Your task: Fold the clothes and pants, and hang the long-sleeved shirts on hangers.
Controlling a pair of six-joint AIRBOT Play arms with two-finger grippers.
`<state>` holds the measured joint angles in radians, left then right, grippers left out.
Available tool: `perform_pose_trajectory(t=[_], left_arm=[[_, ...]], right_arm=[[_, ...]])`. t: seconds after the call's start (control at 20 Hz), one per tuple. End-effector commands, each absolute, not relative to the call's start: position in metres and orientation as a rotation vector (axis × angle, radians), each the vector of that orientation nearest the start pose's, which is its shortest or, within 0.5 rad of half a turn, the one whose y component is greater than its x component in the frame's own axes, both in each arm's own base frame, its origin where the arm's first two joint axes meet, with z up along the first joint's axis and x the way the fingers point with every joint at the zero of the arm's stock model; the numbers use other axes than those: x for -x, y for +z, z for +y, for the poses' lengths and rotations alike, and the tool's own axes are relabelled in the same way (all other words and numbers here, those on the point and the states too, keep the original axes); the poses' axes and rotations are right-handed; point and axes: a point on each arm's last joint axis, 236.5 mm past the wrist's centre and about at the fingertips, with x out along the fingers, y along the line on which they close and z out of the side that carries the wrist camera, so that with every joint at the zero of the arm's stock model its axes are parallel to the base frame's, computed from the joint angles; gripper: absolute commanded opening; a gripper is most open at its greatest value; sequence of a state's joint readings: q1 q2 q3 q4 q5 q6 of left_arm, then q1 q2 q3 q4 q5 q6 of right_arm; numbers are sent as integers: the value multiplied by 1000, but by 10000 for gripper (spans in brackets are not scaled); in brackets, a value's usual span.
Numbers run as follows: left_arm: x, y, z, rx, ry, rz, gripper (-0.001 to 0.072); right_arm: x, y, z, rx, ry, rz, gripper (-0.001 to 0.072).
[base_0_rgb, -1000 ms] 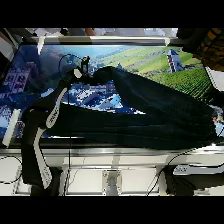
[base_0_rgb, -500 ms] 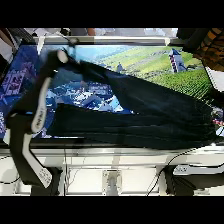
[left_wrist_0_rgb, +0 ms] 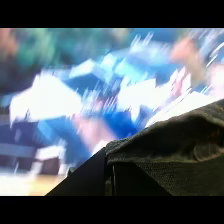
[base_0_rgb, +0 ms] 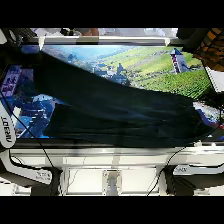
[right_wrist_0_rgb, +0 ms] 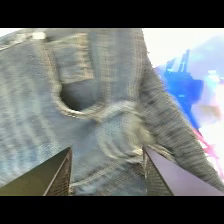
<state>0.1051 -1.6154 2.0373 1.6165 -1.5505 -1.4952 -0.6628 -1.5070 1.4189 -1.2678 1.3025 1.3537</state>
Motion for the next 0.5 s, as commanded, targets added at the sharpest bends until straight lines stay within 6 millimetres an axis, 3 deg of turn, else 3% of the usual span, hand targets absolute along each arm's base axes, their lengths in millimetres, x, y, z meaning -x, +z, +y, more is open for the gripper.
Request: perform_pose_trajectory(t=[0.0,0.2,0.45], left_arm=[[-431,127,98,-41,185,1335,29],[-451,104,109,-40,196,1330,29],[-473,63,126,-80,233,1360,29]], right_arm=[[-377,9,-188,-502,-183,1256,482],[-396,10,-173,-431,-160,1229,482],[-415,6,-192,-363,-233,1165,444]])
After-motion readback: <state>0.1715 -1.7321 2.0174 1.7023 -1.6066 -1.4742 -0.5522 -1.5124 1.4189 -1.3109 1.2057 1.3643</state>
